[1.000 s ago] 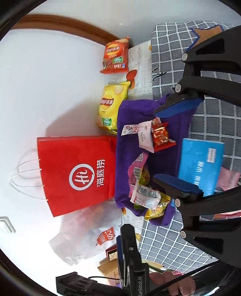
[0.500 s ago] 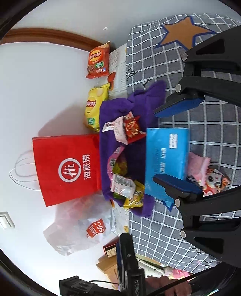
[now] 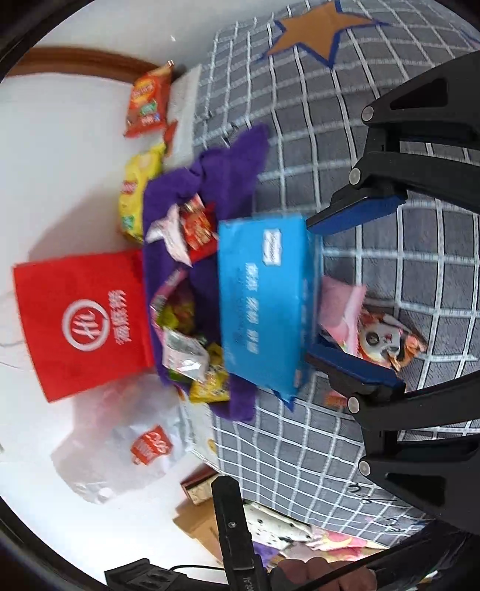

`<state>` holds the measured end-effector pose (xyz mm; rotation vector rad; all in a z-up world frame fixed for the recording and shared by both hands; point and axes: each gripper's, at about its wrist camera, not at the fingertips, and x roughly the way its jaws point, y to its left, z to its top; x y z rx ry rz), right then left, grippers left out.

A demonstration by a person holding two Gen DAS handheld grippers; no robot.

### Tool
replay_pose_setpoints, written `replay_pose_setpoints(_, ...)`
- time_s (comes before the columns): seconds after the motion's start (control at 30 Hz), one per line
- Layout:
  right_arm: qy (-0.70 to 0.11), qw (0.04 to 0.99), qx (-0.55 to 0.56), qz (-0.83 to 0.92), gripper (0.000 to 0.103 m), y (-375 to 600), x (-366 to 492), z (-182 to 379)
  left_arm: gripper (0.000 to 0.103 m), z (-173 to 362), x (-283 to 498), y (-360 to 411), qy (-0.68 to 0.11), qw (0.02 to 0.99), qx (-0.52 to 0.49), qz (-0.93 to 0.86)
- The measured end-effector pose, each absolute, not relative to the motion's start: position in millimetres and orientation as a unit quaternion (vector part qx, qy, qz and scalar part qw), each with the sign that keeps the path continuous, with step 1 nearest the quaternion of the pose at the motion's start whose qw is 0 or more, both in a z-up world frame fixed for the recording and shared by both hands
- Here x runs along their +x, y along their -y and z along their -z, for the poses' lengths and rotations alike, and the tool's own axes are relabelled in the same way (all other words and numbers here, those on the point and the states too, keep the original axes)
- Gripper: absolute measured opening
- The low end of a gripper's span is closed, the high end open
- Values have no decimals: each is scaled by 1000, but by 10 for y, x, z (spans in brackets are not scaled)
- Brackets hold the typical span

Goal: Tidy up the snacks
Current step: 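Withdraw both open tools back toward the snacks beside the blue tissue pack, then grasp pink wrapped candy with right tool while left tool grasps pink panda chip bag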

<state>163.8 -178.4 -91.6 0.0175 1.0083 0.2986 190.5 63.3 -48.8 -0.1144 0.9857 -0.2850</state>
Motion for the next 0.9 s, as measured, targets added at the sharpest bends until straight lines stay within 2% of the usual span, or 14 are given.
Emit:
replay_pose_setpoints(0.17, -501, 851, -13, -156, 63, 1591, 1757, 1140, 81, 639, 1833, -657, -482, 865, -58, 124)
replay_pose_setpoints(0.33, -536, 832, -41, -137, 44, 1478, 1910, 1423, 81, 749, 1779, -680, -490, 862, -62, 114)
replay_pose_setpoints(0.5, -566, 809, -76, -136, 43, 1456, 1910, 1623, 81, 854, 1723, -694, -499, 858, -68, 106)
replay_pose_setpoints(0.57, -562, 812, -73, -138, 43, 1498, 1889, 1648, 81, 878, 1698, -687, -500, 857, -70, 102)
replay_pose_setpoints(0.63, -559, 814, -61, -145, 37, 1538, 1865, 1646, 81, 892, 1673, -677, -500, 857, -70, 100)
replay_pose_setpoints(0.9, -515, 842, -25, -162, 35, 1844, 1661, 1481, 81, 981, 1548, -457, -502, 854, -68, 120)
